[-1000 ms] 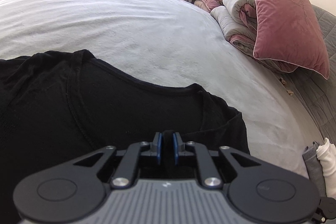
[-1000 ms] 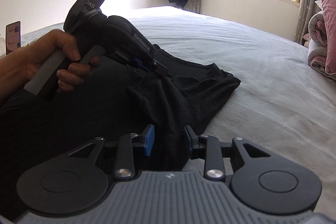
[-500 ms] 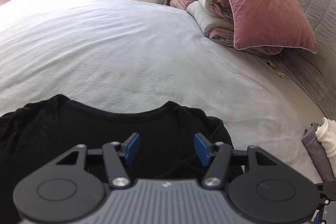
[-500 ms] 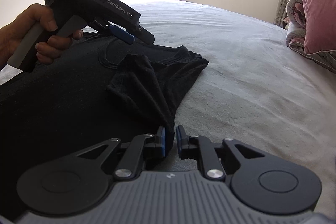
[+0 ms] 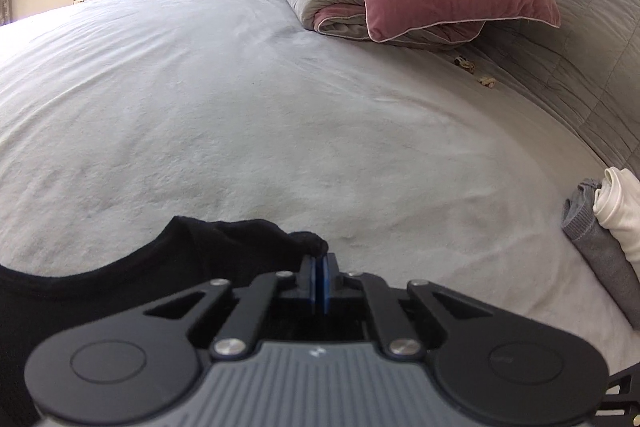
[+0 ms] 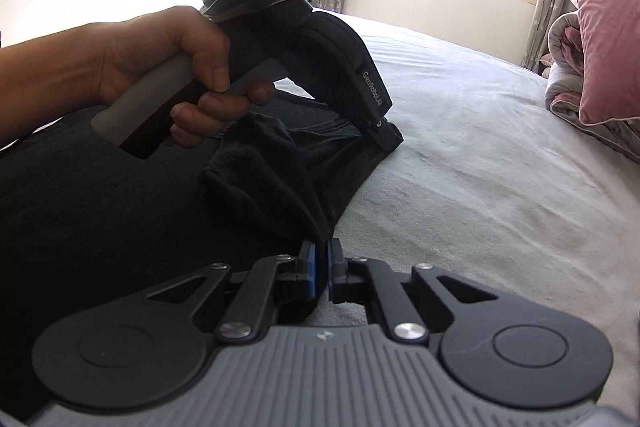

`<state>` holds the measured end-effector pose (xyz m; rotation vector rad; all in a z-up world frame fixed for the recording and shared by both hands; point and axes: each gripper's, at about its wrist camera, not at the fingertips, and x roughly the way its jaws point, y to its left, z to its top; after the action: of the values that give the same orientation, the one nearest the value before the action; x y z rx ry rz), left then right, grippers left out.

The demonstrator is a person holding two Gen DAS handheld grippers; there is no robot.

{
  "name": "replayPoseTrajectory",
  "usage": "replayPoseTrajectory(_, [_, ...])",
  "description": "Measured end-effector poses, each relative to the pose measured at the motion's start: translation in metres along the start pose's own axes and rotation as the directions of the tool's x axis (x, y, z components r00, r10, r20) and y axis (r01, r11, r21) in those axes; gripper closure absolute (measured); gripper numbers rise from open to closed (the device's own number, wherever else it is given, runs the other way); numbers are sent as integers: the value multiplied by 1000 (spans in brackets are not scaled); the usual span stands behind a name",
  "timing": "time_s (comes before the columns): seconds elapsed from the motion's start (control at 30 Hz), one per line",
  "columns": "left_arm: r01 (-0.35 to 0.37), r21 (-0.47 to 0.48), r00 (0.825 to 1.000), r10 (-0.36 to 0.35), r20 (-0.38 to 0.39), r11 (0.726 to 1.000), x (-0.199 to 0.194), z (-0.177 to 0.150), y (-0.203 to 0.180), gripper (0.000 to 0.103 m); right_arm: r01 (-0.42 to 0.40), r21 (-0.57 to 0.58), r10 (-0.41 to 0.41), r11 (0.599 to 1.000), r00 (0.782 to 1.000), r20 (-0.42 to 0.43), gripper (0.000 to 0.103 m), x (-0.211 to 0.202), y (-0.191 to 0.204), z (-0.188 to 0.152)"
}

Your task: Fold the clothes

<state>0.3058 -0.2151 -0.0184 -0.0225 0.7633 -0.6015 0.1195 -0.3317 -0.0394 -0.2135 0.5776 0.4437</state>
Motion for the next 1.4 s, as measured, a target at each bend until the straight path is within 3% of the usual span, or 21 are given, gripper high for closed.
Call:
replayPoseTrajectory(0.17, [10, -54, 998, -7, 59, 998, 11, -3, 3, 99, 3, 91, -1, 996, 1000, -15, 98, -11, -19, -2])
replayPoseTrajectory(0.27, [10, -67, 999, -7, 39, 998, 15, -3, 5, 94, -1, 112, 7, 994, 998, -55, 97, -7, -23, -7])
replayPoseTrajectory(0.3, [15, -71, 999, -12, 35, 997, 13, -3, 5, 91, -6, 118, 12, 993, 999, -51, 93, -9, -24, -6])
replayPoseTrajectory(0.37, [30, -89, 998, -25, 57, 996, -2, -3, 8, 72, -11, 129, 15, 992, 999, -30, 78, -15, -24, -5])
replayPoseTrajectory(0.4, [30, -97, 997, -24, 70, 995, -11, -5, 11, 68, -12, 134, 15, 991, 1000, -15, 68, -19, -23, -5])
replayPoseTrajectory(0.43, [29, -103, 996, -21, 84, 994, -20, -8, 13, 63, -13, 140, 14, 990, 1000, 0, 64, -23, -23, -5])
replayPoseTrajectory(0.6, [26, -98, 994, -15, 111, 995, -58, -29, 19, 63, -11, 177, -3, 984, 997, 78, 64, -26, -23, -1])
replayPoseTrajectory(0.7, [21, -42, 997, -18, 78, 999, -67, -49, 13, 63, -24, 164, 6, 986, 994, 108, 64, -18, -19, 7])
replayPoseTrajectory(0.87, [-8, 97, 997, 1, 75, 995, -95, -82, -5, 58, 11, 139, -21, 990, 997, 71, 64, -9, -18, 7])
replayPoseTrajectory(0.97, [-91, 93, 991, 81, 106, 991, -108, -83, 1, 52, 17, 197, -34, 980, 996, 80, 64, -16, -27, 4])
replayPoseTrajectory(1.07, [-112, 17, 988, 109, 113, 994, -106, -77, 21, 48, -74, 171, 52, 982, 990, 129, 64, -23, -23, 5])
replayPoseTrajectory(1.2, [-48, -109, 993, 59, 101, 993, -95, -73, 49, 52, -192, 34, 184, 981, 970, 159, 64, -23, 6, 11])
replayPoseTrajectory(1.33, [45, -209, 993, -21, 117, 977, -90, -80, 61, 92, -195, -54, 200, 979, 974, 110, 68, -6, 34, 15])
replayPoseTrajectory(1.37, [52, -226, 993, -27, 114, 973, -88, -81, 62, 98, -188, -72, 194, 980, 977, 84, 70, -1, 39, 15])
replayPoseTrajectory(1.4, [49, -233, 993, -23, 113, 971, -87, -80, 62, 100, -170, -86, 175, 982, 983, 49, 80, 4, 42, 14])
